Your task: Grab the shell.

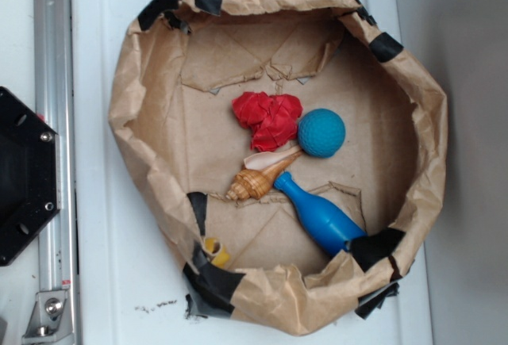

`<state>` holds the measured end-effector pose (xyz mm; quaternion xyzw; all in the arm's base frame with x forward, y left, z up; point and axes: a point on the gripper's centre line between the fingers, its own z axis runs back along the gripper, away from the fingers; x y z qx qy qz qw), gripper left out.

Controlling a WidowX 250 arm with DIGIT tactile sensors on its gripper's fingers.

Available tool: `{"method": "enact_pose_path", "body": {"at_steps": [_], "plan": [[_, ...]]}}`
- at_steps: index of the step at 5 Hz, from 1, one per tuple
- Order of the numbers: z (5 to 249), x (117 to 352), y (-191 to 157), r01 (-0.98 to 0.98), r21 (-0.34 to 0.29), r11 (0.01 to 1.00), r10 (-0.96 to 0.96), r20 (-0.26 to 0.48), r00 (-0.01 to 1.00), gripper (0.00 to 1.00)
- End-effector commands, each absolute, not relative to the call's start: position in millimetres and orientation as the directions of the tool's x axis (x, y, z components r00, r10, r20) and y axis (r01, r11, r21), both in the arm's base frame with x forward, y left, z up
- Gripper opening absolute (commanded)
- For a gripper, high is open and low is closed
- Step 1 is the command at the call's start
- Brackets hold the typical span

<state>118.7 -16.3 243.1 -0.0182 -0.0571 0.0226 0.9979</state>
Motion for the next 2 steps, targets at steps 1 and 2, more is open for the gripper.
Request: {"method": "enact_pose_path", "body": {"at_steps": [1,2], "plan": [[243.1,118.7,-16.3,-0.043,-0.039,0.998,0.047,0.113,0.992,1.0],[197.8,168.7,22.7,-0.25,-0.064,0.966,0.256,0.107,0.961,1.0]]}}
